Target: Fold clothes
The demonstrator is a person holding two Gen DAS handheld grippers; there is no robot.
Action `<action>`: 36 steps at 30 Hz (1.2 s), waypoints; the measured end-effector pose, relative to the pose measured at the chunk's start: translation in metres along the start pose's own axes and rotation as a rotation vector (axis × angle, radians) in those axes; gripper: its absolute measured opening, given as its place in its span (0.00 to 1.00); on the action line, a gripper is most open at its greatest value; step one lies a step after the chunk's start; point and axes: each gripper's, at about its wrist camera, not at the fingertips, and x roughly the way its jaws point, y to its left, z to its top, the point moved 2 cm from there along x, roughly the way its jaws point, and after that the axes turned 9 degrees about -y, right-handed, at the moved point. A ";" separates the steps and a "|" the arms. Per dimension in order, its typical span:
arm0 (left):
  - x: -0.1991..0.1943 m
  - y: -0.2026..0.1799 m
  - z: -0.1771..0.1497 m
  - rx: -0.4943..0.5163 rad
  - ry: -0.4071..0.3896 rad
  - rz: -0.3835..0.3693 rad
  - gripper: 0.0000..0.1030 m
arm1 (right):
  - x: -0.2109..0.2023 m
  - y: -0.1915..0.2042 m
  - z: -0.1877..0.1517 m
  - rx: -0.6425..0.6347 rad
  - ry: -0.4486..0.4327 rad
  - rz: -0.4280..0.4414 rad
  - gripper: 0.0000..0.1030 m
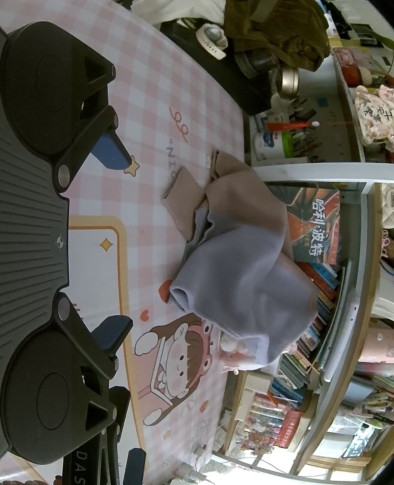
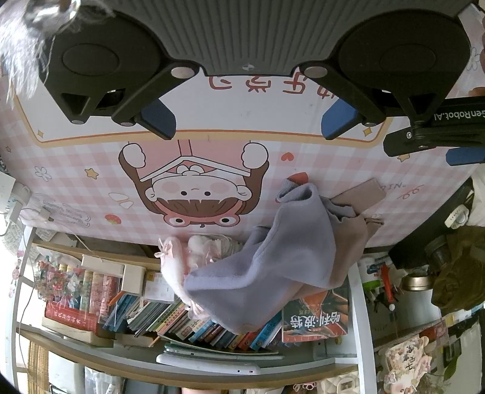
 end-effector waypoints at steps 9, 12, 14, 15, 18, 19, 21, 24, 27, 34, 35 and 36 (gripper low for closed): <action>0.002 0.001 0.001 -0.003 0.007 0.002 1.00 | 0.003 0.000 0.001 0.000 0.007 0.002 1.00; 0.003 0.001 0.002 -0.004 0.007 0.002 1.00 | 0.004 0.000 0.001 -0.002 0.008 0.003 1.00; 0.004 0.001 0.003 -0.004 0.008 0.002 1.00 | 0.005 0.000 0.002 -0.002 0.009 0.004 1.00; 0.004 0.001 0.003 -0.004 0.008 0.002 1.00 | 0.005 0.000 0.002 -0.002 0.009 0.004 1.00; 0.005 0.002 0.004 -0.003 0.009 0.003 1.00 | 0.006 0.000 0.002 -0.001 0.009 0.004 1.00; 0.005 0.001 0.004 -0.002 0.009 0.002 1.00 | 0.007 -0.001 0.002 -0.001 0.009 0.005 1.00; 0.006 0.001 0.004 -0.001 0.009 0.002 1.00 | 0.007 -0.001 0.002 -0.001 0.008 0.006 1.00; 0.006 0.000 0.006 0.002 0.007 0.005 1.00 | 0.008 -0.001 0.003 0.000 0.008 0.007 1.00; 0.007 0.000 0.008 0.006 0.003 0.010 1.00 | 0.009 -0.001 0.004 0.001 0.007 0.008 1.00; 0.011 0.000 0.010 0.009 0.010 0.020 1.00 | 0.014 0.000 0.006 -0.001 0.014 0.016 1.00; 0.011 0.000 0.010 0.009 0.011 0.021 1.00 | 0.014 0.000 0.006 -0.002 0.016 0.016 1.00; 0.012 0.000 0.010 0.009 0.012 0.022 1.00 | 0.015 0.000 0.006 -0.002 0.018 0.017 1.00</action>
